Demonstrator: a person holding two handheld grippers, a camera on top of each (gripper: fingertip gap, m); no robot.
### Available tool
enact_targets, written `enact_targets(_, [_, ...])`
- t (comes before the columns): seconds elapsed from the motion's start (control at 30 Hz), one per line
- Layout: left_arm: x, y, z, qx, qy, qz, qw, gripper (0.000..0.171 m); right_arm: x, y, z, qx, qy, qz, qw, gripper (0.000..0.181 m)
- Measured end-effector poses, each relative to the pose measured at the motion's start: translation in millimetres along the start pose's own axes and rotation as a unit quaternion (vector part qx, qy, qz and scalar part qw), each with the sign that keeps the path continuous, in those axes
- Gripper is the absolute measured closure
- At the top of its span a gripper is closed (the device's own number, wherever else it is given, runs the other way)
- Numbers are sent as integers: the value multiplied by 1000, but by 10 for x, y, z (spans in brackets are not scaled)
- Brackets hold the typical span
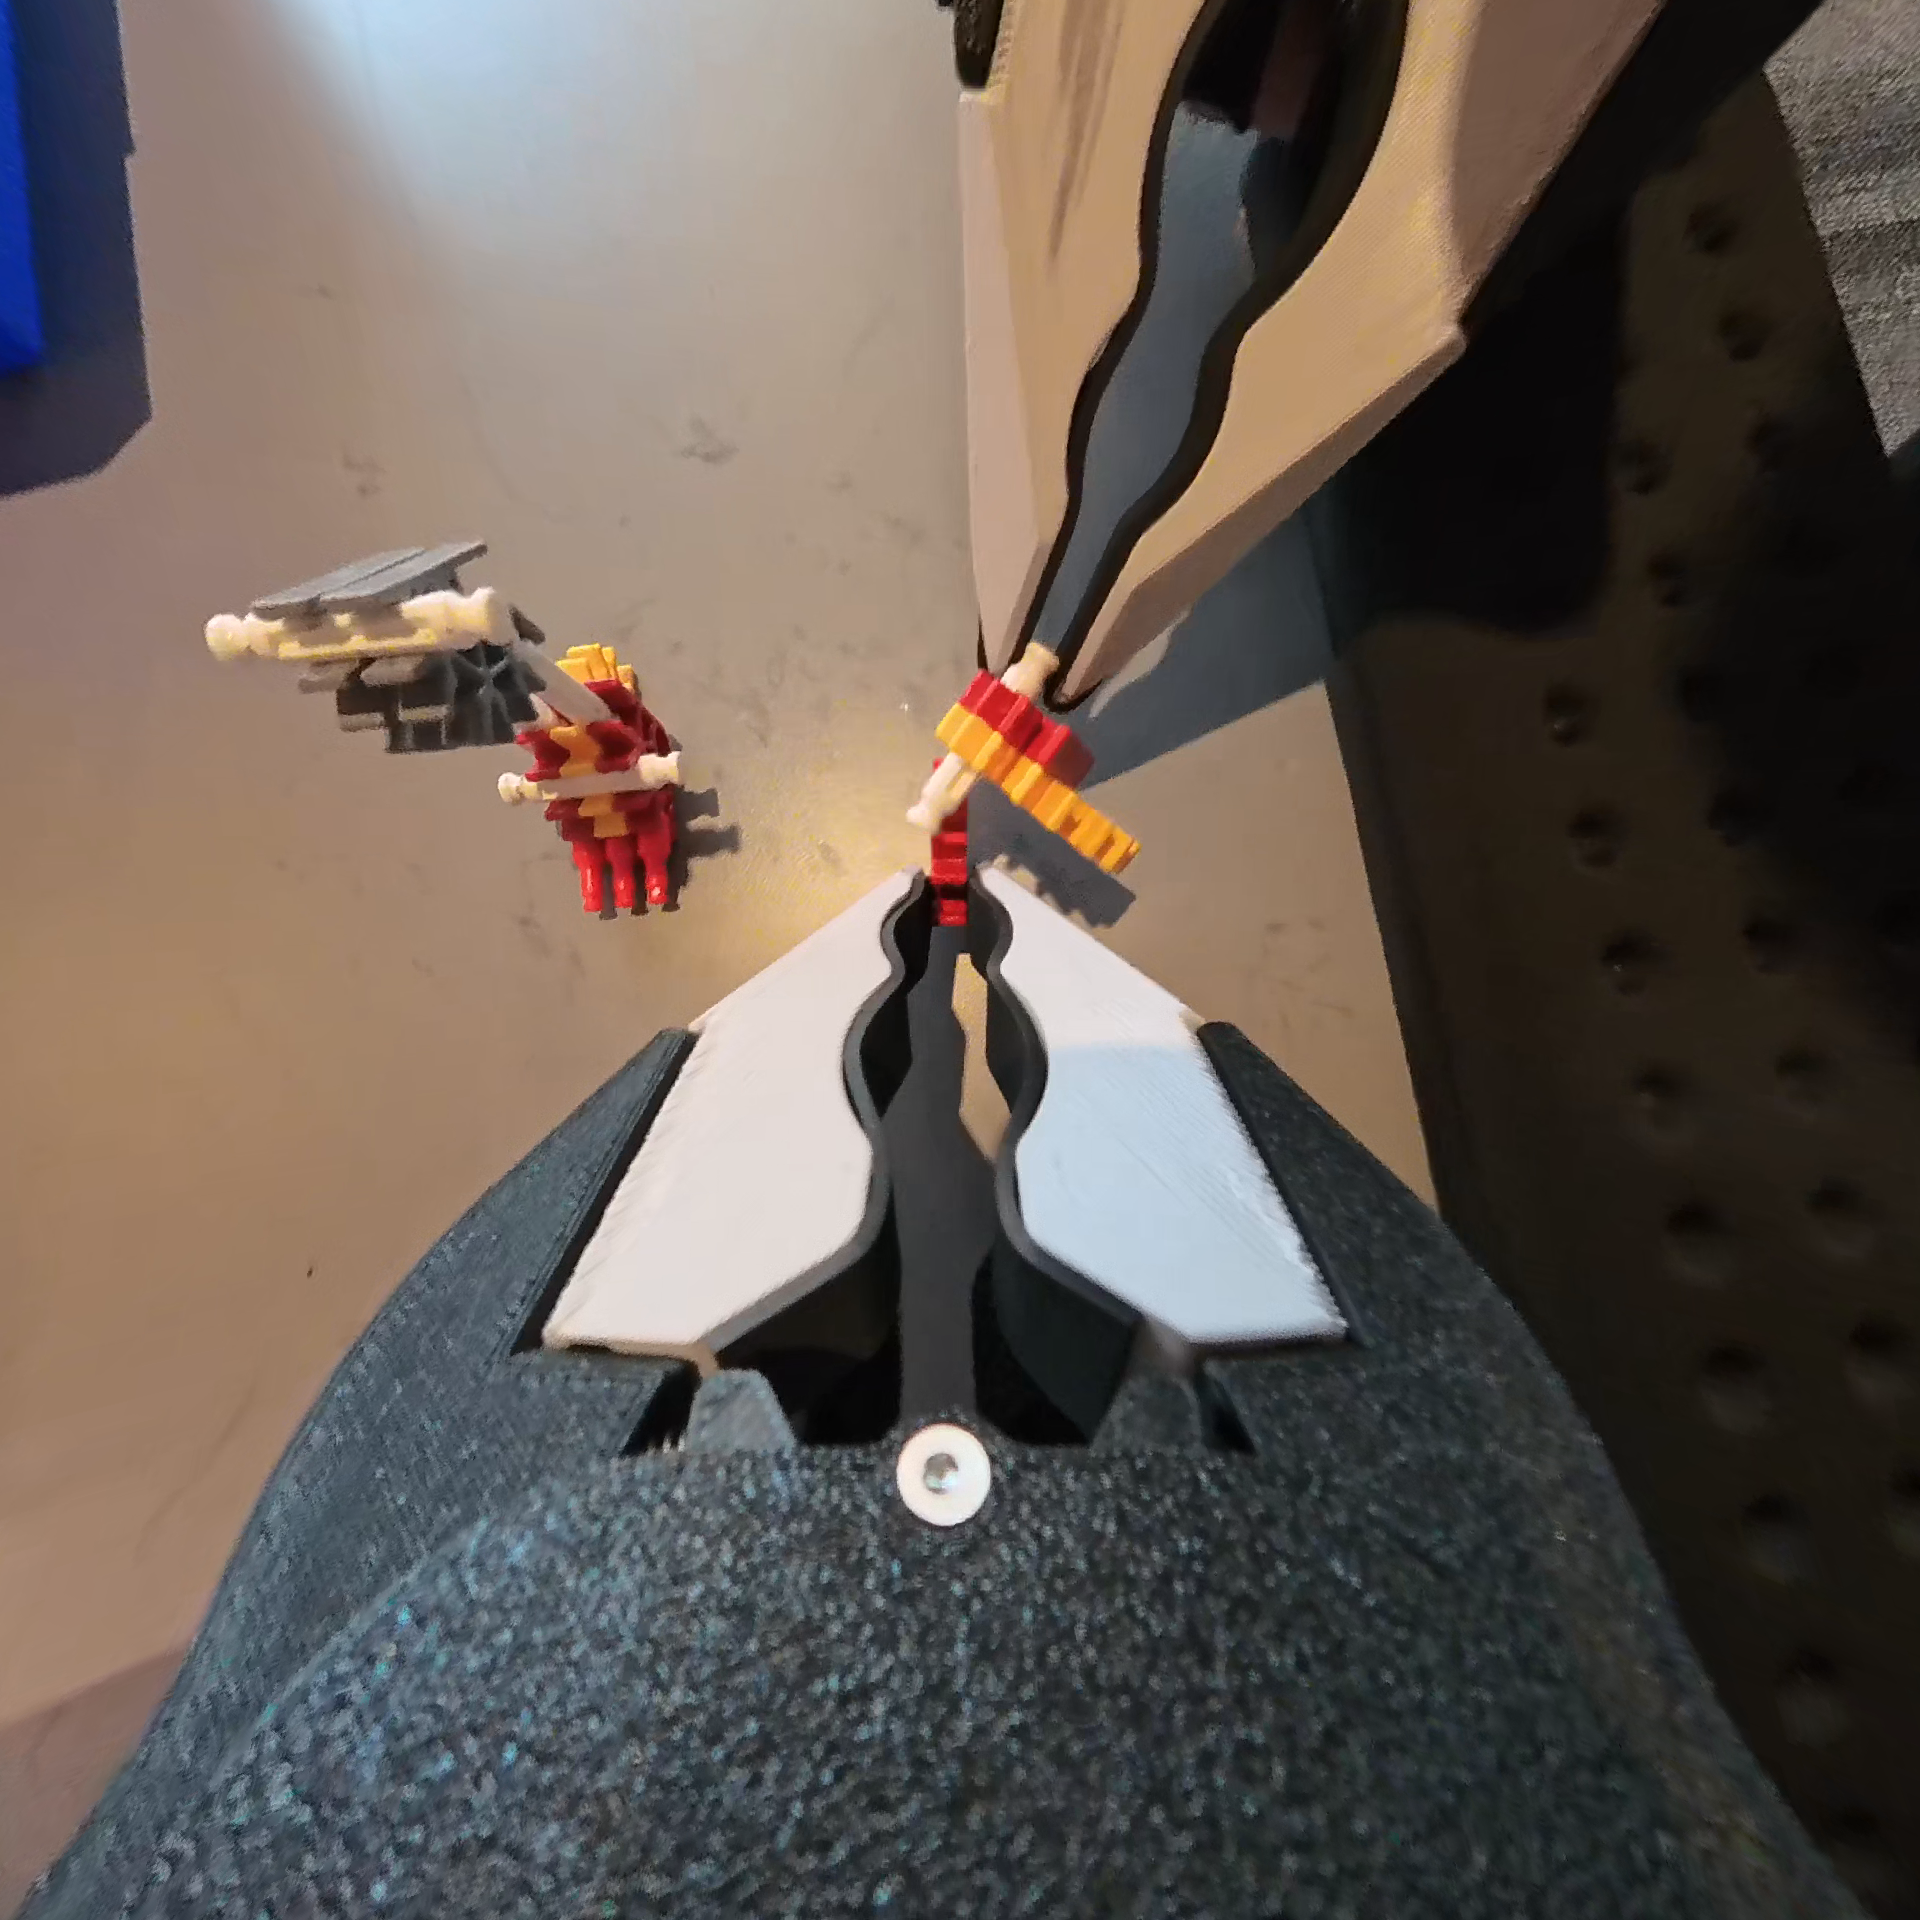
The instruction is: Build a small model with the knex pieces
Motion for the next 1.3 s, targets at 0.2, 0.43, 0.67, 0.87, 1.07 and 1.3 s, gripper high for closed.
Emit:
enact_targets(0.2, [-2, -30, -28, 6, 5, 3, 1000, 160, 33, -53, 11, 4, 5, 24, 1000, 176])
enact_targets(0.43, [29, 51, -10, 13, 17, -1, 1000, 147, 29, -52, 5, 6, 5, 25, 1000, 176])
enact_targets(0.67, [75, 35, -50, 16, 7, 10, 1000, 149, 39, 36, -17, 8, -7, 10, 1000, 176])
enact_targets(0.87, [30, 6, -40, -2, -4, 8, 1000, 151, 99, 108, -43, 10, -27, 7, 1000, 176])
enact_targets(1.07, [12, -27, -48, -4, -8, 8, 1000, 157, 118, 35, -14, 8, -22, 23, 999, 176])
enact_targets(1.3, [6, -34, -58, -1, -8, 6, 1000, 160, 74, -34, -30, 9, -10, 25, 1000, 177])
Point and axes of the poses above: each gripper's, where its closed fingertips meet, y back along the fingers, x out of its underside, z = x × y across the jaws, the point moved 3 cm from there along y, back along the fingers, and after that the axes turned 3 degrees about -x, right-handed, at the moved point
